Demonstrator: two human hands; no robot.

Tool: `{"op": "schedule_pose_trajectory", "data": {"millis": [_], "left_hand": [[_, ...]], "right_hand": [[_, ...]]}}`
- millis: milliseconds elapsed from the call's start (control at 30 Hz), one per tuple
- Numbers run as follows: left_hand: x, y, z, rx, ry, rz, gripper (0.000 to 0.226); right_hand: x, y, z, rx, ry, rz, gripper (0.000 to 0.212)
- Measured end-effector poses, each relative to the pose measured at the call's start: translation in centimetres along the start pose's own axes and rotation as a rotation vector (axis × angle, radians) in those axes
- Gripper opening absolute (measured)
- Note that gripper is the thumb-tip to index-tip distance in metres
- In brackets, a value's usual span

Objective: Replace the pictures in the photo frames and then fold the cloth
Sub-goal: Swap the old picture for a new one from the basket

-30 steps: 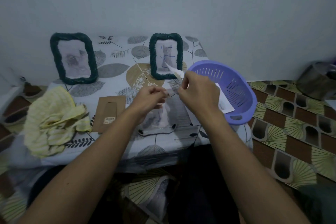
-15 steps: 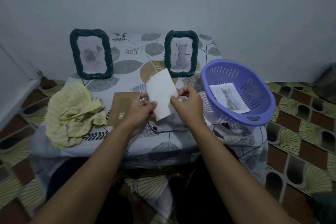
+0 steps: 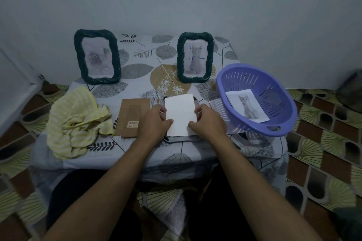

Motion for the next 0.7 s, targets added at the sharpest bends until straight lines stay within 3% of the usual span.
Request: {"op": "schedule_pose_trajectory", "data": {"millis": [300, 700], "left_hand": [[0.12, 0.32, 0.19, 0.311, -0.027, -0.068, 0.041], [0.24, 0.18, 0.25, 0.286, 0.012, -0.059, 0.038]], "right_hand": [[-0.24, 0.32, -0.33, -0.149, 0.095, 0.042, 0.061], [-0.24, 0.19, -0.53, -0.139, 0.129, 0.021, 0.058]]}}
Point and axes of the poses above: each hand's wrist, its own x-axis towards the middle knuckle, its own z-axis out of the back of the hand, y = z × x, the point moved 5 cm from there along x, towards the middle knuckle, and after that the axes turned 6 degrees about x, right-handed, at the moved point
